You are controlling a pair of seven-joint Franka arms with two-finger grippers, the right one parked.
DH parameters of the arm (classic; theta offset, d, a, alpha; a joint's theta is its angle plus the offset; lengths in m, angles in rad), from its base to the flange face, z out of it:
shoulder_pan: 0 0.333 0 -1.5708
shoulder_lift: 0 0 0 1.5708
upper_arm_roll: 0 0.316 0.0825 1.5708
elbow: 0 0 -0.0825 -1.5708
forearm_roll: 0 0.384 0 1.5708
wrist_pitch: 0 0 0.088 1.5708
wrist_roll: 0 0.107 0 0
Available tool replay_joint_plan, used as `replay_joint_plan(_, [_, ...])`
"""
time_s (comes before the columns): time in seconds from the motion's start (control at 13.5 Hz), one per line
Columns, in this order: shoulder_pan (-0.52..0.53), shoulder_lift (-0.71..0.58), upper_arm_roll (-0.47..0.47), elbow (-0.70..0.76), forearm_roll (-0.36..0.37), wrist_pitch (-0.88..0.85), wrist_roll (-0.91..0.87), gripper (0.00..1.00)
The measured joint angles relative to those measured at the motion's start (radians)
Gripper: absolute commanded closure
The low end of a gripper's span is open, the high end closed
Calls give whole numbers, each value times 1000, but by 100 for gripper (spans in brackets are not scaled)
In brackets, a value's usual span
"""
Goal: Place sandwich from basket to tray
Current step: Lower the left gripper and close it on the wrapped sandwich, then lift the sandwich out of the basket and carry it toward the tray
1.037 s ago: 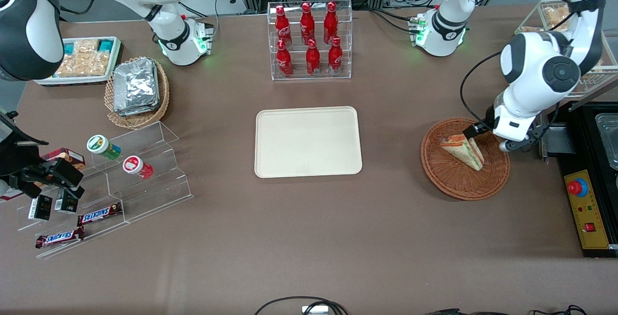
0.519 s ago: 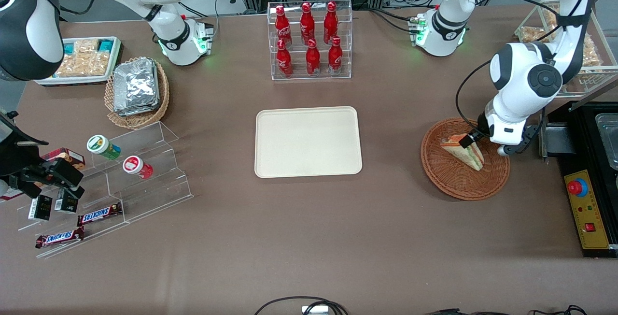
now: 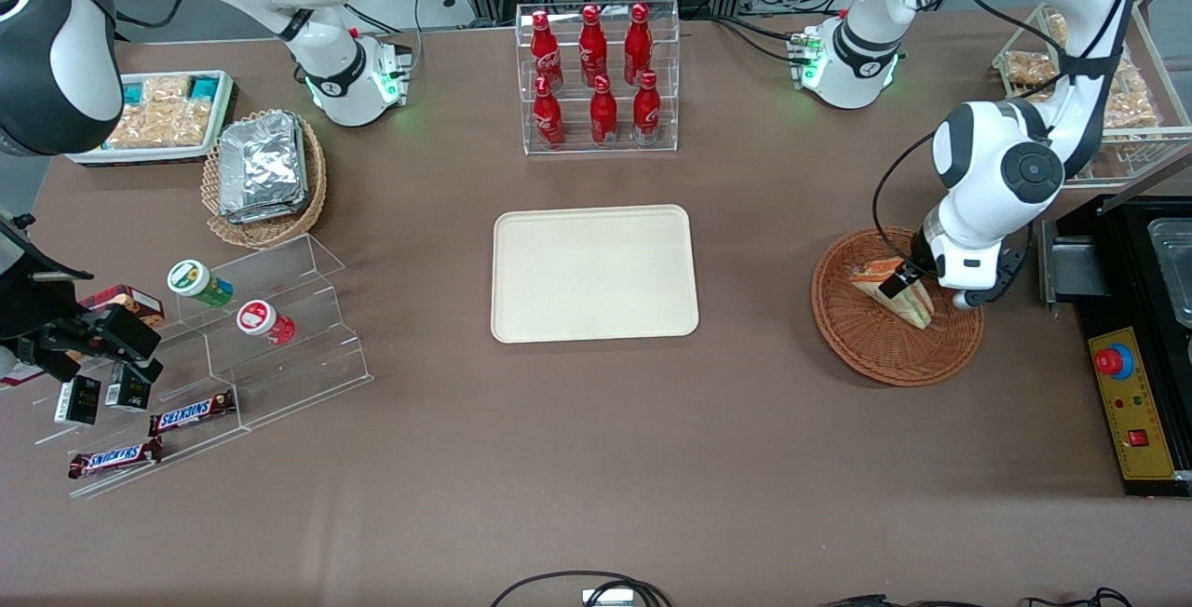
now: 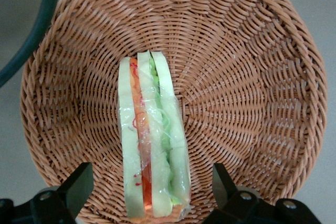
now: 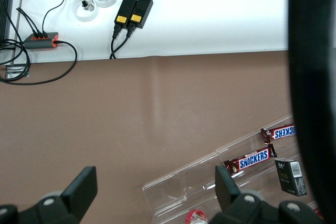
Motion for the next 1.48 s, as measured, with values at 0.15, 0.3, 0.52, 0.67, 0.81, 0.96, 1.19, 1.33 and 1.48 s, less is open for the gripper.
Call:
replay_joint_plan(0.15, [0,22,0,-3,0,29,-21,0])
replay_joint_plan(0.3, [0,49,0,-14,0,71,-35,0])
replay_joint_plan(0.52, [0,73,0,-18,0,85,-39,0])
replay_joint_plan(0.67, [0,79,0,-18,0,88,-41,39])
replay_joint_plan(0.81, [0,84,0,-18,0,91,-41,95])
replay_joint_plan(0.96, [0,89,0,-18,0,96,-42,100])
replay_joint_plan(1.19, [0,90,0,-18,0,100,-42,100])
replay_joint_plan(1.33, [0,84,0,-17,0,97,-42,100])
replay_joint_plan(1.48, [0,61,0,-3,2,60,-40,100])
